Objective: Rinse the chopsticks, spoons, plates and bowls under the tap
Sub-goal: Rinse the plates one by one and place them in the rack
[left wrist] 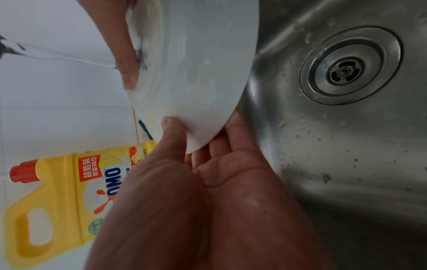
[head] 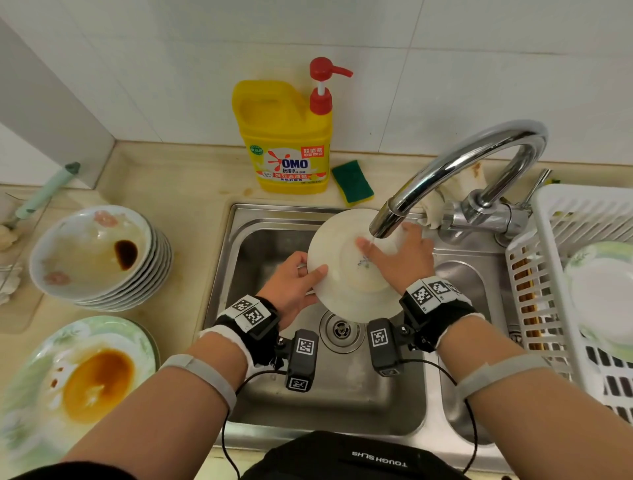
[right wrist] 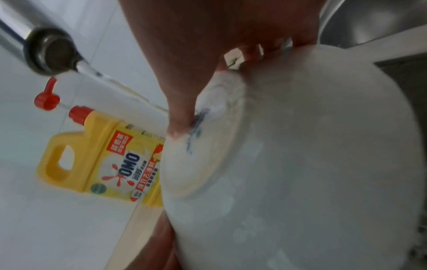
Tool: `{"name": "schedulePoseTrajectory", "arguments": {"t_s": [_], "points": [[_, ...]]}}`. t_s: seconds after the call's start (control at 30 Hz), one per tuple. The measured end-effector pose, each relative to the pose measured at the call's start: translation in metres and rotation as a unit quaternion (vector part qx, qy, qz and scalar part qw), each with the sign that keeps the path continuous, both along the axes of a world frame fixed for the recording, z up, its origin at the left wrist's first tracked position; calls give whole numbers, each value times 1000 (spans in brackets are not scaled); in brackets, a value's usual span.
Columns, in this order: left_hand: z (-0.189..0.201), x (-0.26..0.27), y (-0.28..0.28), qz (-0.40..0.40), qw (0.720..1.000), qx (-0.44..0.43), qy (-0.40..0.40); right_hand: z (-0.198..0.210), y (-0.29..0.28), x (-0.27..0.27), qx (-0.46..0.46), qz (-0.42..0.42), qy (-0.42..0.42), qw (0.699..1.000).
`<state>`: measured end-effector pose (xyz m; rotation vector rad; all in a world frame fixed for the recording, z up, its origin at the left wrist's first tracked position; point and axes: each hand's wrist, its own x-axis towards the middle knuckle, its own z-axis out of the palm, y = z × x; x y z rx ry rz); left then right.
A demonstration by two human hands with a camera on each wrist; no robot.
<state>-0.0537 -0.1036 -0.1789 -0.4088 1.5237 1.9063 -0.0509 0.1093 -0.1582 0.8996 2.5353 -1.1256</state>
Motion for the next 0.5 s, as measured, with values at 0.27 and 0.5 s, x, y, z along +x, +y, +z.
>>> {"name": "schedulePoseTrajectory", "arguments": {"t_s": [0.27,0.5], "points": [[-3,-8,-12,31,999,-14,-1,2,24,1,-52,143,-10,988],[0,-8,-8,12,1000,-22,18,2,9,11,-13,154,-42,987]]}}
